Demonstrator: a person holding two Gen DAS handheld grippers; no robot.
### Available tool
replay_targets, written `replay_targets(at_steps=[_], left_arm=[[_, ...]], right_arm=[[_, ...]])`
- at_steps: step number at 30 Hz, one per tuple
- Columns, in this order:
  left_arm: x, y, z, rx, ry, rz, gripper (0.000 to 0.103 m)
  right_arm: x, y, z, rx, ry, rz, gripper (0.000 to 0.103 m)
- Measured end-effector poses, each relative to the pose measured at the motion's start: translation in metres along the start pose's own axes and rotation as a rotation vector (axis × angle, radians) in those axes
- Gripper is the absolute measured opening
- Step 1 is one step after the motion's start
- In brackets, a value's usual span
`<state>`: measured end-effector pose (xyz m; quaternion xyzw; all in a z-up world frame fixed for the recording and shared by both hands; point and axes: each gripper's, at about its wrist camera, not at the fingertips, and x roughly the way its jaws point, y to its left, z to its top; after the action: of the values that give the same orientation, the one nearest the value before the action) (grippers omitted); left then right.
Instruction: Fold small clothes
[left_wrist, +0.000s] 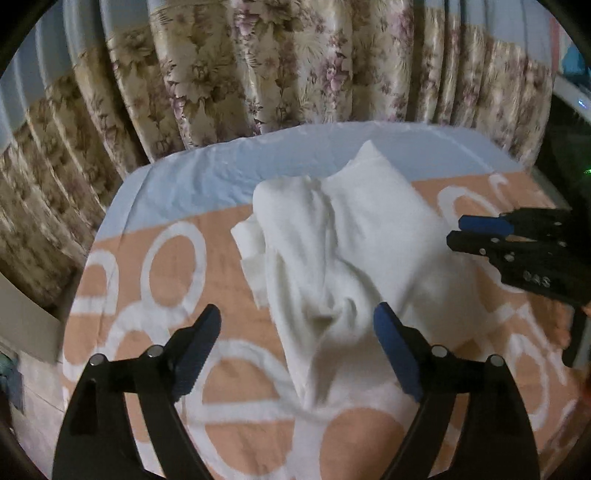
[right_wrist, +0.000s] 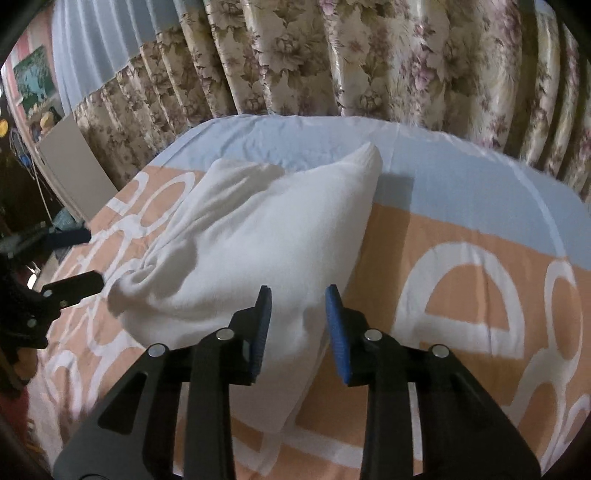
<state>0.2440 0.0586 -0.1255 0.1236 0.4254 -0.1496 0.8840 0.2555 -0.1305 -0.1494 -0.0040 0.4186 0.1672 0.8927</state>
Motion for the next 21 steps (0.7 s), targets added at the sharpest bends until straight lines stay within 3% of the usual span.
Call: replay_targets(at_steps=[5, 10, 15, 21], left_arm=[[0.034, 0.003, -0.004, 0.014, 0.070, 0.054, 0.085], [0.048, 0.017, -0.022, -0.043, 0.102, 0.017, 0.087], [0.051, 0.019, -0.038, -0.076, 0.099, 0.005, 0.087], [0.037, 0.018, -0.029, -0.083, 0.091, 0.007, 0.089]], right_arm=[[0.021, 0.005, 0.000, -0.060, 0.018, -0.048, 0.035], [0.028, 0.003, 0.001, -0.109, 0.020, -0.074, 0.043], [0.038, -0.008, 0.002, -0.070, 0.025, -0.049, 0.050], [0.027, -0.010, 0.004, -0.036, 0.031, 0.011, 0.052]])
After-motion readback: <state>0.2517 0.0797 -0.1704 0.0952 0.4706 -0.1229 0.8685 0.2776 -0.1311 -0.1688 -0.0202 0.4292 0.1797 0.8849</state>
